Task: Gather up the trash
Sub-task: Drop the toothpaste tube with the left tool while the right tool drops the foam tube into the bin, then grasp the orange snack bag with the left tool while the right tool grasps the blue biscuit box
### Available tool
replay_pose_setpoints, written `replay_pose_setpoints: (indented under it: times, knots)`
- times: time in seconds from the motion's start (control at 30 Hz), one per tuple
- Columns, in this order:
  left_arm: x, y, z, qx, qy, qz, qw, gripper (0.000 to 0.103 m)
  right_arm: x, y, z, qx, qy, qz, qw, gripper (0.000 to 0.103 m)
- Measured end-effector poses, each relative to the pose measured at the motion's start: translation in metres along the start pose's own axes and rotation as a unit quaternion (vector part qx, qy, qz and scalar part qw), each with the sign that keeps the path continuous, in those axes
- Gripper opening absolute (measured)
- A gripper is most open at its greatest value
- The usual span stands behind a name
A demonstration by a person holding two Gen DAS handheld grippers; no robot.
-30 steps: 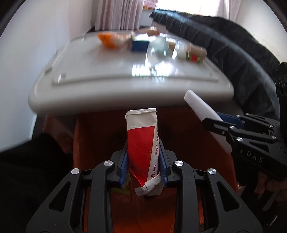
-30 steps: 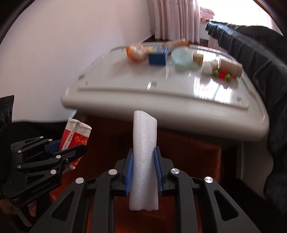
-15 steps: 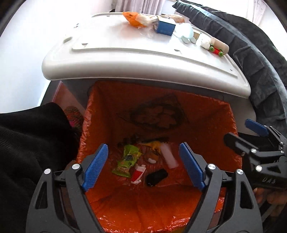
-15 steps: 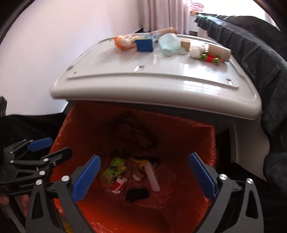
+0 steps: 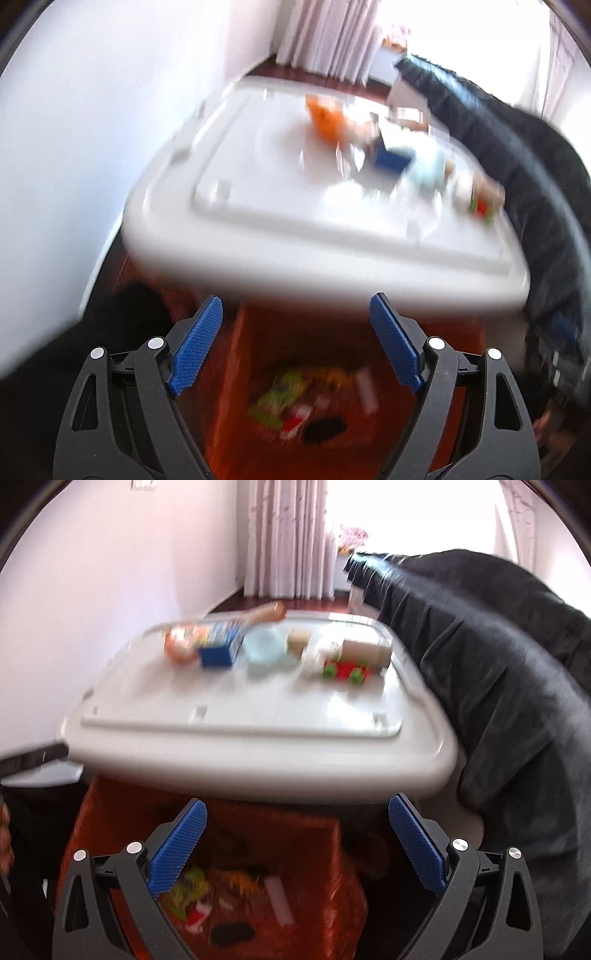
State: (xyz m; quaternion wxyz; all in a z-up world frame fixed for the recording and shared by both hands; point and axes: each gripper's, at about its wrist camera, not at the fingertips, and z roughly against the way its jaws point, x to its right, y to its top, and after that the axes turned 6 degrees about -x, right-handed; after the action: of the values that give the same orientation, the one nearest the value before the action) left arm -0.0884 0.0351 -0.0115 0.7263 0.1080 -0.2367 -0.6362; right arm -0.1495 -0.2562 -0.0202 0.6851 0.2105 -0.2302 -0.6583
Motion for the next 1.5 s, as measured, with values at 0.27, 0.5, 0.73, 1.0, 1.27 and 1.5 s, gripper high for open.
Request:
replay_pose_setpoints:
  times: [0.27, 0.5, 0.73, 1.0, 1.27, 1.5]
  knots:
    - [0.030, 0.139, -0.059, 0.023, -0.005, 0.054, 0.9982, 0.088, 0.008, 0.032, 0.004, 0.053, -0.009, 0.001, 0.999, 0.097]
    - [0.038, 0.199, -0.148, -0.018, 0.031, 0.112, 0.9931, 0.088, 0.011, 0.022, -0.013, 0.038, -0.024, 0.020, 0.999, 0.097]
    - [0.026, 0.205, -0.185, -0.027, 0.042, 0.135, 0.9896, 0.068, 0.012, 0.019, -0.021, 0.024, -0.009, 0.020, 0.999, 0.097]
    - [0.021, 0.172, -0.117, 0.033, 0.020, 0.048, 0.9981, 0.017, 0.005, 0.032, -0.014, 0.041, 0.009, 0.023, 0.999, 0.097]
    - [0.000, 0.107, -0.031, 0.074, 0.004, 0.010, 0.9972, 0.017, -0.050, 0.113, -0.040, 0.077, 0.065, 0.078, 0.992, 0.098]
    - [-0.008, 0.080, -0.021, 0.092, -0.003, -0.015, 0.9956, 0.017, -0.098, 0.195, -0.118, 0.049, 0.068, 0.092, 0.992, 0.097]
